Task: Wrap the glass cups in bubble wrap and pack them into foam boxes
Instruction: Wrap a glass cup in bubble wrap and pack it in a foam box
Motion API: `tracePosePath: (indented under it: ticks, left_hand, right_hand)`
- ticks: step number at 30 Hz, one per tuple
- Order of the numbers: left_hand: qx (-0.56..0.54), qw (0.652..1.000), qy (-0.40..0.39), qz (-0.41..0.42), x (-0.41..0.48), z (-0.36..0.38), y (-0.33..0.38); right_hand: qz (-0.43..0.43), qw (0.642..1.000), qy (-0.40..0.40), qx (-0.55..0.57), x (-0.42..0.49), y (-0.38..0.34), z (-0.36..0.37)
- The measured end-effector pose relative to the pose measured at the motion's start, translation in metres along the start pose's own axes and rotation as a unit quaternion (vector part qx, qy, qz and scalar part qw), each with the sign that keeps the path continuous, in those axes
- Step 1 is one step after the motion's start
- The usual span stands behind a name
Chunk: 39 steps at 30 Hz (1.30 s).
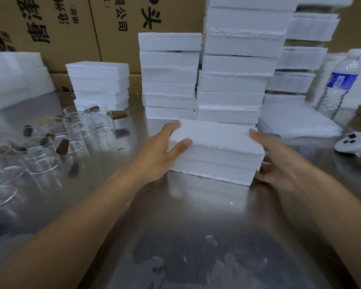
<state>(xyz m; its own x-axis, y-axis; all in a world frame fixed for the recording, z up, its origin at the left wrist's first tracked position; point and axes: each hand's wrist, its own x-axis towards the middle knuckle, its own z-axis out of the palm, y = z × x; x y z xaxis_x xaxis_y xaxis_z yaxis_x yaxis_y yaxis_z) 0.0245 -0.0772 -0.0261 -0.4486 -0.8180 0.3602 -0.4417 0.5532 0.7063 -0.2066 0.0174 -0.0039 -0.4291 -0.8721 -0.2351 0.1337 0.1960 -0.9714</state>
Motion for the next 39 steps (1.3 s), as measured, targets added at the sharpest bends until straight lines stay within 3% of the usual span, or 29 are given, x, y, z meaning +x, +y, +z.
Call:
tracePosePath:
  ticks: [4, 9, 13, 16, 18, 21, 27, 31, 35, 39]
  left_hand:
    - [0.042, 0.999, -0.031, -0.009, -0.003, -0.008, 0.005]
    - [0.054, 0.998, -0.02, -0.009, -0.01, -0.02, 0.01]
    - [0.15, 0.989, 0.003, -0.008, -0.021, -0.038, 0.004]
    - [0.247, 0.962, 0.072, 0.094, -0.032, -0.047, 0.002]
    - [0.325, 0.925, 0.087, 0.179, -0.036, -0.048, 0.002]
    - [0.39, 0.892, 0.082, 0.212, -0.036, -0.046, -0.001]
    - [0.38, 0.898, 0.097, 0.199, -0.016, -0.05, -0.018]
    - [0.354, 0.91, 0.105, 0.187, 0.006, -0.051, -0.032]
    - [0.328, 0.918, 0.108, 0.195, 0.029, -0.051, -0.05]
    - [0.321, 0.922, 0.109, 0.186, 0.054, -0.05, -0.065]
  right_hand:
    - [-0.064, 0.998, -0.021, -0.005, -0.018, 0.008, -0.002]
    - [-0.154, 0.981, -0.009, -0.117, -0.039, 0.023, 0.009]
    - [-0.192, 0.971, 0.012, -0.144, -0.035, 0.03, 0.032]
    - [-0.214, 0.963, 0.034, -0.162, -0.027, 0.03, 0.05]
    - [-0.226, 0.958, 0.015, -0.176, -0.021, 0.03, 0.062]
    - [-0.236, 0.95, -0.016, -0.203, -0.011, 0.029, 0.077]
    - [-0.259, 0.947, -0.065, -0.178, 0.011, 0.038, 0.084]
    - [-0.276, 0.929, -0.074, -0.235, 0.018, 0.051, 0.081]
    - [-0.29, 0.894, -0.079, -0.331, 0.019, 0.055, 0.079]
    - [-0.329, 0.835, -0.076, -0.435, 0.013, 0.054, 0.083]
